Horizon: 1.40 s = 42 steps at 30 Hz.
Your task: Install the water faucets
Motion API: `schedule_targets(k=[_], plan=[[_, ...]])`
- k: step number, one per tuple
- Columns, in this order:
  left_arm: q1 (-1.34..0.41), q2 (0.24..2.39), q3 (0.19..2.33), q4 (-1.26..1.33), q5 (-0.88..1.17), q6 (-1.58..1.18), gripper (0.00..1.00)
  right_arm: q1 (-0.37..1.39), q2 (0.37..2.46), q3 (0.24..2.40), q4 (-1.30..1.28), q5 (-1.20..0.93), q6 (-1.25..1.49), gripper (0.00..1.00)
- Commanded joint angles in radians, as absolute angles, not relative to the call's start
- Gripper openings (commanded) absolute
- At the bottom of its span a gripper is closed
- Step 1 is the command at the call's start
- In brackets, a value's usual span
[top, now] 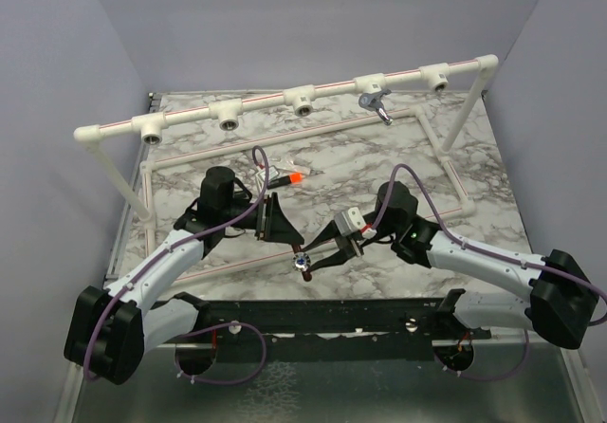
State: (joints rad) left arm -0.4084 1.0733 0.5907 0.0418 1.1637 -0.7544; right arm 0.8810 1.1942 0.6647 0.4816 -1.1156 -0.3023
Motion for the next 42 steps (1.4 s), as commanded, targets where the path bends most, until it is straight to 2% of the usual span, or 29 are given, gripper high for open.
schedule_targets(k=[1, 10, 12, 13, 14, 15, 22, 25, 31, 42], plan=[[-0.417, 1.065, 0.574, 0.102, 1.205, -0.782, 0.64, 0.873, 1.188, 0.681, 0.534, -1.173, -0.279, 0.01], [-0.421, 1.063, 0.565, 0.137, 1.224, -0.816, 0.37, 0.870, 1.169, 0.656, 0.536, -1.139, -0.287, 0.00], [-0.423, 1.064, 0.563, 0.141, 1.227, -0.820, 0.27, 0.869, 1.164, 0.652, 0.530, -1.128, -0.293, 0.00], [-0.424, 1.064, 0.563, 0.142, 1.227, -0.821, 0.19, 0.869, 1.161, 0.649, 0.529, -1.121, -0.296, 0.00], [-0.425, 1.066, 0.563, 0.141, 1.228, -0.820, 0.05, 0.869, 1.158, 0.648, 0.527, -1.113, -0.298, 0.01], [-0.426, 1.067, 0.563, 0.136, 1.226, -0.818, 0.00, 0.868, 1.154, 0.644, 0.523, -1.103, -0.302, 0.01], [-0.425, 1.069, 0.575, 0.113, 1.201, -0.816, 0.00, 0.868, 1.141, 0.664, 0.421, -1.054, -0.331, 0.01], [-0.423, 1.073, 0.575, 0.116, 1.175, -0.826, 0.00, 0.870, 1.121, 0.657, 0.392, -1.011, -0.331, 0.19], [-0.422, 1.076, 0.551, 0.197, 1.130, -0.900, 0.00, 0.869, 1.050, 0.613, 0.375, -0.926, -0.311, 0.45], [-0.414, 1.038, 0.514, 0.275, 0.977, -1.037, 0.00, 0.869, 0.872, 0.541, 0.313, -0.591, -0.235, 0.64]])
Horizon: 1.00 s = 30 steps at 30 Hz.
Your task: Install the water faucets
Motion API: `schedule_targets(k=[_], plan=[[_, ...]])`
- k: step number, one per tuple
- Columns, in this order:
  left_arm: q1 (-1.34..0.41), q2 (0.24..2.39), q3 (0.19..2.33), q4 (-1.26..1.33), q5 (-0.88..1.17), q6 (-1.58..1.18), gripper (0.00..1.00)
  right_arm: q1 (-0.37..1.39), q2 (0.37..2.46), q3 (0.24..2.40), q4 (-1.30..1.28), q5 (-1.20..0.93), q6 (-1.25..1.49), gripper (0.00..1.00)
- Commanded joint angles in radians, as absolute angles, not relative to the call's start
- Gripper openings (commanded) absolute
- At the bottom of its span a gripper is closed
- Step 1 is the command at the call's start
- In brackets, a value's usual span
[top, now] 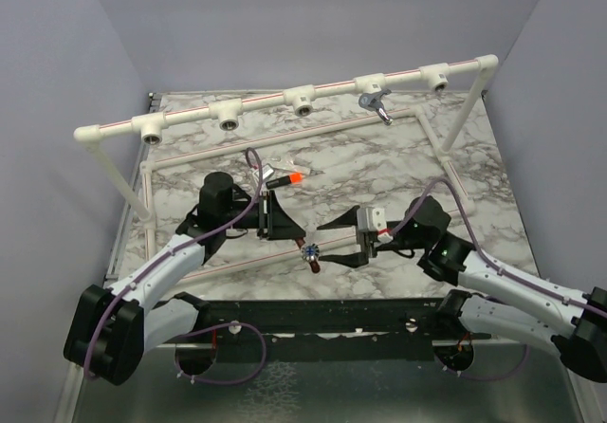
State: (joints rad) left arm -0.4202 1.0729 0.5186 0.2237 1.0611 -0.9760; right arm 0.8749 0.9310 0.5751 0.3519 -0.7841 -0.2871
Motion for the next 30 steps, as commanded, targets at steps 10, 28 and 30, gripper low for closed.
schedule_targets(k=[10, 28, 30], plan=[[-0.413, 0.929, 0.482, 0.275, 0.743, -1.167, 0.00, 0.869, 0.689, 0.396, 0.415, -0.371, 0.026, 0.65], [-0.412, 0.602, 0.372, 0.164, 0.353, -1.535, 0.00, 0.868, 0.919, 0.407, 0.684, -0.407, -0.047, 0.65], [-0.413, 0.577, 0.370, 0.144, 0.333, -1.558, 0.00, 0.870, 0.963, 0.436, 0.697, -0.428, -0.071, 0.65]])
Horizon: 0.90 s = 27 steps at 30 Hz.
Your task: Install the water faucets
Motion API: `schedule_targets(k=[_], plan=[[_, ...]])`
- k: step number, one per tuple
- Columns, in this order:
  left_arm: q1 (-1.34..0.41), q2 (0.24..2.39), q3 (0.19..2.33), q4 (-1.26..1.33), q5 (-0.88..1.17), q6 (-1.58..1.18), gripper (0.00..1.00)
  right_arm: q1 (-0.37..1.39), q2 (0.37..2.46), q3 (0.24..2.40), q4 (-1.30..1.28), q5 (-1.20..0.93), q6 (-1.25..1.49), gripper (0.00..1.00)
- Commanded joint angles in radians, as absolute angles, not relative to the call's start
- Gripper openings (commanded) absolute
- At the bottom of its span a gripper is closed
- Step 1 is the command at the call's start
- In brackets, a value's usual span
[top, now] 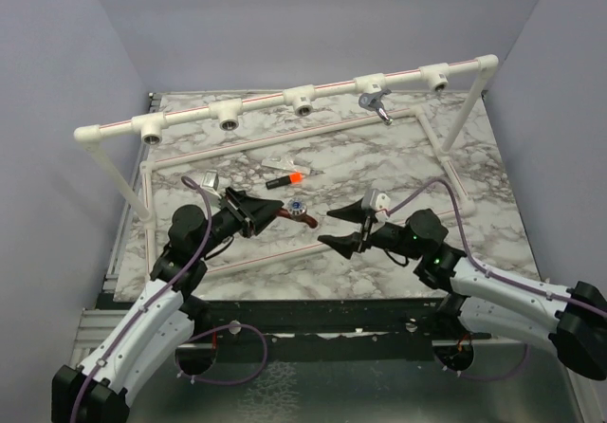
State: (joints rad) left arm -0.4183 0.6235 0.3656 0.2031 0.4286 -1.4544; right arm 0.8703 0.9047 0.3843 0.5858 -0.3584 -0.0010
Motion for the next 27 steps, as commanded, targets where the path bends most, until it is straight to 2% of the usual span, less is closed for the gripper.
schedule_targets(k=[1, 16, 27], plan=[[-0.411, 0.569, 0.370, 0.132, 0.327, -1.564, 0.00, 0.870, 0.978, 0.451, 0.700, -0.437, -0.081, 0.65], [-0.413, 0.525, 0.360, 0.108, 0.302, -1.595, 0.00, 0.868, 1.145, 0.621, 0.733, -0.573, -0.070, 0.64], [-0.413, 0.517, 0.356, 0.121, 0.304, -1.598, 0.00, 0.869, 1.197, 0.639, 0.733, -0.583, -0.041, 0.57]])
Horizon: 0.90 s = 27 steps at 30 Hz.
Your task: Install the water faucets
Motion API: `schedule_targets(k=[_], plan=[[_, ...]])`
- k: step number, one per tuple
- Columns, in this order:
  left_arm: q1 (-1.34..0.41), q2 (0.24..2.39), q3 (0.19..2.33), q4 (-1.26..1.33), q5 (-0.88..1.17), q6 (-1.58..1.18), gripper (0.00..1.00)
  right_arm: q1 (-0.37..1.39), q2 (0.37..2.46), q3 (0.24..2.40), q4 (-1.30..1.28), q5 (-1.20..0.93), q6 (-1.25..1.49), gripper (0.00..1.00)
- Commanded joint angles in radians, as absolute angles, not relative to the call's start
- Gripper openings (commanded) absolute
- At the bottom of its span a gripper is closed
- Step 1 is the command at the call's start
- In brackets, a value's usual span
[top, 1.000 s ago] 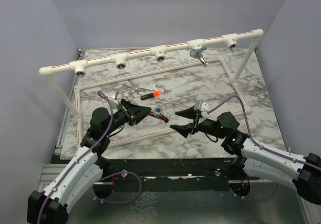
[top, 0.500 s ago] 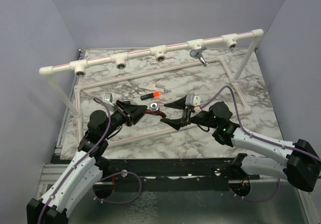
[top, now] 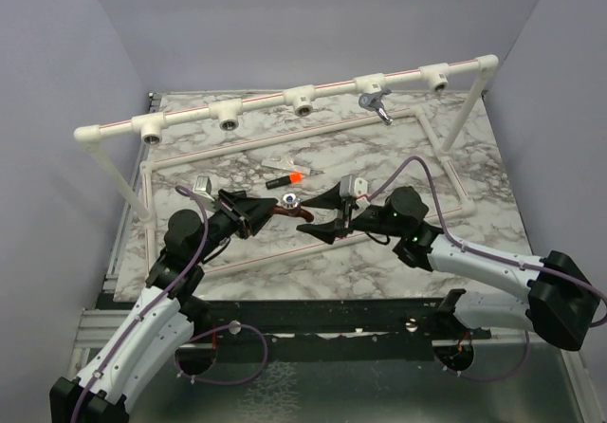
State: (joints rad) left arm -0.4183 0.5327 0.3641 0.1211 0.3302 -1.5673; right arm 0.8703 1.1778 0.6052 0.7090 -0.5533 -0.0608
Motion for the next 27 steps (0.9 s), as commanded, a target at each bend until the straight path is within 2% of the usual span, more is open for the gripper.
schedule_targets(k=[1, 5, 14, 27], plan=[[-0.413, 0.517, 0.355, 0.121, 0.304, -1.598, 0.00, 0.870, 1.201, 0.639, 0.740, -0.584, -0.037, 0.56], [-0.413, 0.515, 0.349, 0.127, 0.305, -1.599, 0.00, 0.871, 1.222, 0.649, 0.764, -0.597, -0.015, 0.51], [-0.413, 0.516, 0.343, 0.140, 0.308, -1.604, 0.00, 0.871, 1.247, 0.661, 0.788, -0.606, 0.020, 0.47], [-0.413, 0.517, 0.344, 0.153, 0.310, -1.609, 0.00, 0.871, 1.259, 0.649, 0.762, -0.596, 0.009, 0.46]])
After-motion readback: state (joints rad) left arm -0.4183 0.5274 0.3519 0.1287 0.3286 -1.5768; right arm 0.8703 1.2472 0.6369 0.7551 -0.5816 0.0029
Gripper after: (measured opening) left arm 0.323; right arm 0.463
